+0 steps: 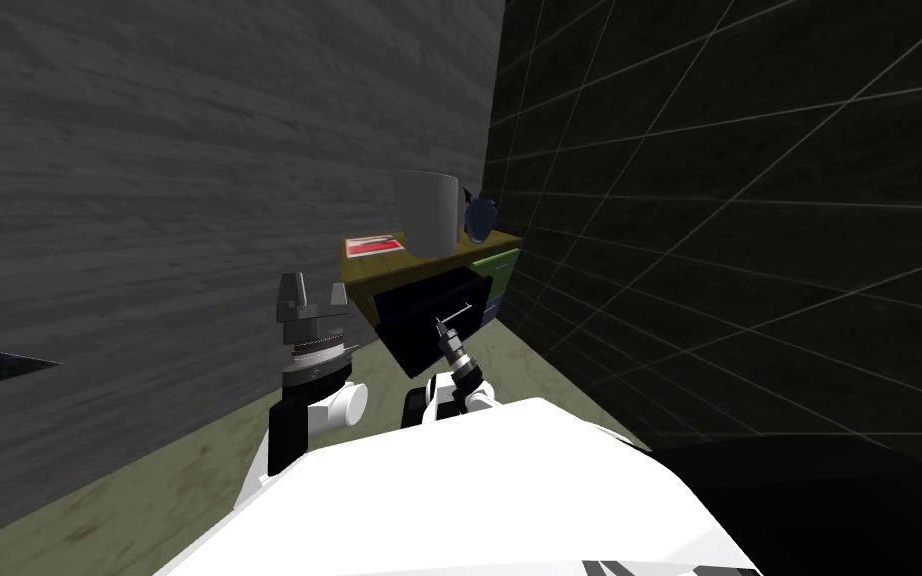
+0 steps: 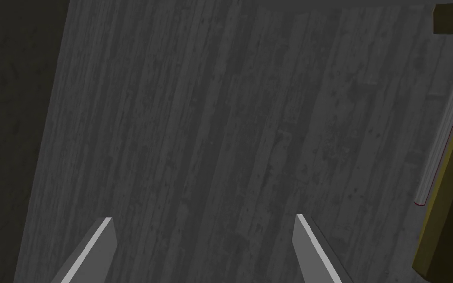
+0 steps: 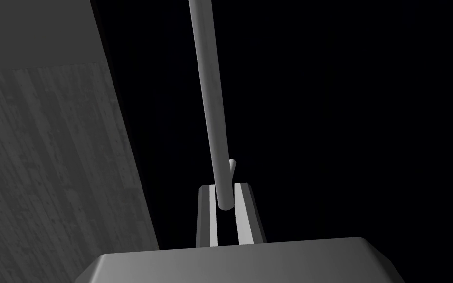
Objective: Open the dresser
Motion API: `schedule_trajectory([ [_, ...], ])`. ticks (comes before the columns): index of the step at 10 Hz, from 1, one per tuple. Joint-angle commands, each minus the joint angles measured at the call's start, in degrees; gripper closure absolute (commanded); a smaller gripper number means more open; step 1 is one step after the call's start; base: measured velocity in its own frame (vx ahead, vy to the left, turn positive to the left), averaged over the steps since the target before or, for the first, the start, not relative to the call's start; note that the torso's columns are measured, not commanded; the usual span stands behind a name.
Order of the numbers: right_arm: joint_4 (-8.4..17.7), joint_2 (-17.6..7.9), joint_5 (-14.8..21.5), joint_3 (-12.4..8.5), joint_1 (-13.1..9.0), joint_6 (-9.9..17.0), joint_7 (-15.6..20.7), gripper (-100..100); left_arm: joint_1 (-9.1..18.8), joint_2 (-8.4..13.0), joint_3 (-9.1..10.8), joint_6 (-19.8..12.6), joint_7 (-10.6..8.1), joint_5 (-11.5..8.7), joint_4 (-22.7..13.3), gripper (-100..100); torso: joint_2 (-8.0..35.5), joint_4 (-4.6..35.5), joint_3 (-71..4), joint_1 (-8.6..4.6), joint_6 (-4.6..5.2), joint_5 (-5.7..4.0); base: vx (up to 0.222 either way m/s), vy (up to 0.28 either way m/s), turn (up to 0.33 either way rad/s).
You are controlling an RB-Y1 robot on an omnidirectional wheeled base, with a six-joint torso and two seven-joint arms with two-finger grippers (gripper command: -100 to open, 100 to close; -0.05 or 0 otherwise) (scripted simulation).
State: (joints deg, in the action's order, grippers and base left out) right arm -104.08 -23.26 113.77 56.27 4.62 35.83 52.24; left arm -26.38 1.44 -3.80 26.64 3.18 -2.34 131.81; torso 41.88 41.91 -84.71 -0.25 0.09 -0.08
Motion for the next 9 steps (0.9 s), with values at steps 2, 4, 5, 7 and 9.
schedule_trajectory([
  [2,5.8,6.9,4.5,2.0,-1.6,-4.2,-1.0,100,0.0,0.0,0.00,0.0,0.00,0.0,0.0,0,-0.1,0.0,-0.1,0.08,0.06,0.06,-0.042,-0.107,-0.242],
  [4,7.0,9.3,4.5,2.0,-1.6,-4.2,-1.0,100,0.0,0.0,-0.01,0.0,0.00,0.0,0.0,0,-0.2,0.0,-0.1,0.02,-0.05,0.08,-0.023,-0.062,-0.049],
  [5,7.0,9.3,4.5,2.0,-1.6,-4.2,-1.0,100,0.0,0.0,-0.01,0.0,0.00,0.0,0.0,0,-0.4,-0.1,-0.2,0.09,-0.14,0.11,0.009,0.002,0.013],
  [7,9.7,11.9,6.7,2.9,-2.6,-6.2,-1.2,100,0.0,0.0,0.00,0.0,0.00,0.0,0.0,0,-0.4,-0.2,-0.2,-0.25,-0.19,0.08,-0.016,-0.077,-0.228],
  [9,7.8,10.2,5.5,0.3,-3.8,-8.7,0.3,-100,0.0,0.0,-0.01,0.0,0.00,0.0,0.0,0,-0.6,-0.3,-0.3,-0.21,-0.25,0.09,-0.019,-0.017,-0.033],
])
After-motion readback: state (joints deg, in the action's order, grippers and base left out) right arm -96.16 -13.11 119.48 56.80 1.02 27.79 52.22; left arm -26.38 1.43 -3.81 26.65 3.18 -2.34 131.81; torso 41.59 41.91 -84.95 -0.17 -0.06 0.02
